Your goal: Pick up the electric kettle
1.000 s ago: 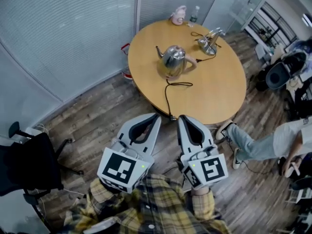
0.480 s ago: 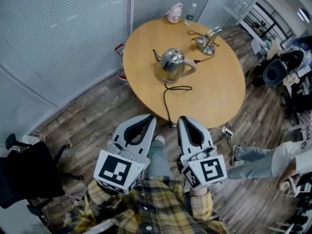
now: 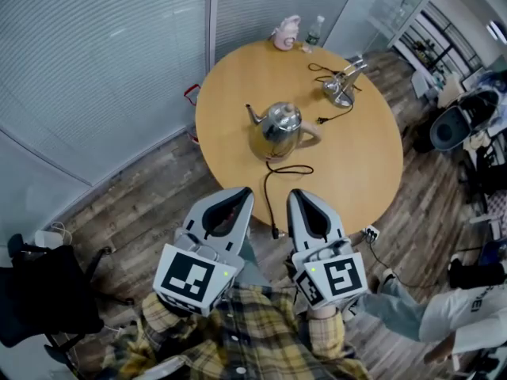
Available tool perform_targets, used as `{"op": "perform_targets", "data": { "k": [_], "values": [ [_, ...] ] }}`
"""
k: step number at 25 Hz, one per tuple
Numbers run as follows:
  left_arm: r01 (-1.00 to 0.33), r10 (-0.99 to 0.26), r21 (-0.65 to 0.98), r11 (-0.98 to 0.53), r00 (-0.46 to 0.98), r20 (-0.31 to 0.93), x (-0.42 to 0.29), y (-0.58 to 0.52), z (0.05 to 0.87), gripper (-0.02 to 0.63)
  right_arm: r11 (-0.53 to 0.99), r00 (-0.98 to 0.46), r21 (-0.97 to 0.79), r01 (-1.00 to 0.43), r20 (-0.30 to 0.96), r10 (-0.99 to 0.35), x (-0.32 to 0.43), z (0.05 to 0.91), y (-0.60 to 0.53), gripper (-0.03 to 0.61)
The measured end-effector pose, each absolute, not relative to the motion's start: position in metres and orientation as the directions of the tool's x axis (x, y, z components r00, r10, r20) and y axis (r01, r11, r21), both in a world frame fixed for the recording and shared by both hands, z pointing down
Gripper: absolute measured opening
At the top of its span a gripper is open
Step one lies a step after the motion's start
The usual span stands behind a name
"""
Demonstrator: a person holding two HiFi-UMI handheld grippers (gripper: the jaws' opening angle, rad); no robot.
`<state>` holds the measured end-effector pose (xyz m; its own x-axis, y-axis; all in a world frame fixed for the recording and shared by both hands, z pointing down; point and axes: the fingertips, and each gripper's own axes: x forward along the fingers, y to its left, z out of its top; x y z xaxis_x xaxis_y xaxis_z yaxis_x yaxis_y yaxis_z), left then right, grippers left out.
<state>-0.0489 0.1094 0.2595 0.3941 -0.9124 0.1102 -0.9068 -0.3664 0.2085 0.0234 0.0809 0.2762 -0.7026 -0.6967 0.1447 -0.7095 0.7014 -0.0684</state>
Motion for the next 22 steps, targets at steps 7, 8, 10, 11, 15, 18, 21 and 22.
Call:
{"op": "perform_targets", "data": {
  "k": [7,8,10,11,15,18,21,22],
  "values": [
    [-0.902,-0.907,0.209,-0.377,0.405,0.115,-0.052,0.022,0.263,0.002,0.694,-0.695,-0.070,-0.717,0.147,-0.703,0.019,0.280,-0.004,0.032],
    [-0.901,-0.905,0.209,-0.381,0.410,0.115,-0.051,0.009,0.261,0.002,0.691,-0.692,-0.070,-0.719,0.148,-0.706,0.020,0.279,-0.016,0.032],
    [-0.898,-0.902,0.212,-0.386,0.415,0.116,-0.052,-0.015,0.257,0.002,0.688,-0.689,-0.067,-0.723,0.153,-0.709,0.020,0.276,-0.039,0.031],
    [-0.897,-0.902,0.213,-0.387,0.417,0.116,-0.052,-0.027,0.255,0.002,0.688,-0.688,-0.065,-0.723,0.156,-0.709,0.019,0.275,-0.049,0.031],
    [-0.895,-0.897,0.207,-0.395,0.424,0.122,-0.052,-0.062,0.251,0.002,0.688,-0.687,-0.064,-0.723,0.168,-0.707,0.018,0.272,-0.082,0.031],
    [-0.891,-0.891,0.208,-0.403,0.434,0.133,-0.052,-0.079,0.252,0.002,0.680,-0.679,-0.063,-0.731,0.170,-0.714,0.017,0.270,-0.100,0.031],
    [-0.884,-0.882,0.211,-0.417,0.450,0.142,-0.054,-0.093,0.253,0.002,0.665,-0.665,-0.067,-0.744,0.176,-0.726,0.017,0.269,-0.112,0.031],
    [-0.881,-0.878,0.211,-0.424,0.457,0.144,-0.055,-0.098,0.253,0.002,0.658,-0.658,-0.069,-0.750,0.178,-0.731,0.016,0.270,-0.116,0.031]
  ]
}}
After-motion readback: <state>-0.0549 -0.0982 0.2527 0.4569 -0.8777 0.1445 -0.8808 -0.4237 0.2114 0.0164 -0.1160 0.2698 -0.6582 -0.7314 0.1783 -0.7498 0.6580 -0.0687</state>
